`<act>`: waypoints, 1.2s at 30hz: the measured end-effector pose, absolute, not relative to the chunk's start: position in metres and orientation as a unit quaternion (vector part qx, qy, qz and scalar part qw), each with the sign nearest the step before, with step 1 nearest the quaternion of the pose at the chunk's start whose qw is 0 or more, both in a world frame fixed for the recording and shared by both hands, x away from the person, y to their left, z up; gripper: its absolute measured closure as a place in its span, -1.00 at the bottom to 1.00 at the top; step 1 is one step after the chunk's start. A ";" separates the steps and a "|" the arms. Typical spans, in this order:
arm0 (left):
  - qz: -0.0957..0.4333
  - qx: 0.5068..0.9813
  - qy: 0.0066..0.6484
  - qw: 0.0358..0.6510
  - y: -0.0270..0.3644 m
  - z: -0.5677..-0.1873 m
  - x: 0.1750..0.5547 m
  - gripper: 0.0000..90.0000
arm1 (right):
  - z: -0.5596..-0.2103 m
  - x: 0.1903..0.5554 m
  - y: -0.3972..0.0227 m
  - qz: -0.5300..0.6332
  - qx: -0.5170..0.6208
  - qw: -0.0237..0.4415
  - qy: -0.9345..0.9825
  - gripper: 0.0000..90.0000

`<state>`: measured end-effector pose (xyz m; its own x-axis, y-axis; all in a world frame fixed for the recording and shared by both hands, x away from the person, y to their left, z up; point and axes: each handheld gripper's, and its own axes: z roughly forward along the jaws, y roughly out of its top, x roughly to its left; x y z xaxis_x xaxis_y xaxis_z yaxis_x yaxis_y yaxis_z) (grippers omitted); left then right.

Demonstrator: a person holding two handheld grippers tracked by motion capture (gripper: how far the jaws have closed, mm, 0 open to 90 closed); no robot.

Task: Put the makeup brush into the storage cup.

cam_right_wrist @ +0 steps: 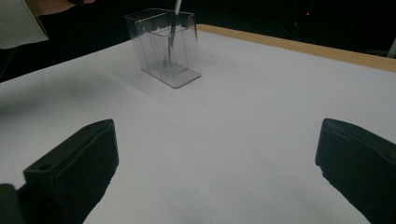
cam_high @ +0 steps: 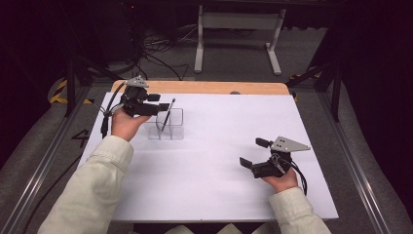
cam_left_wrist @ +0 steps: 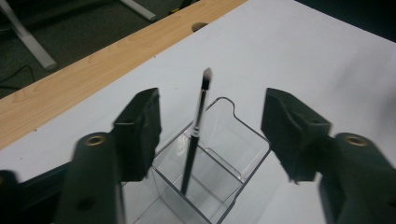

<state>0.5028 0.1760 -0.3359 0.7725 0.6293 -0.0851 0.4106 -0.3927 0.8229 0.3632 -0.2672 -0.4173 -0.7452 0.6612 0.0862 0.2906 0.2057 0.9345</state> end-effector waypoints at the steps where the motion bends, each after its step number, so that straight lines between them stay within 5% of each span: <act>1: 0.120 0.824 0.316 0.455 0.177 -0.336 0.502 -0.26 | -0.417 0.363 -0.267 0.547 0.314 0.170 0.757 -1.00; 15: 0.123 0.810 0.296 0.491 0.190 -0.324 0.477 -0.64 | -0.410 0.365 -0.276 0.558 0.308 0.191 0.746 -1.00; 36: 0.123 0.773 0.283 0.554 0.237 -0.345 0.406 -0.78 | -0.396 0.376 -0.303 0.554 0.301 0.210 0.747 -1.00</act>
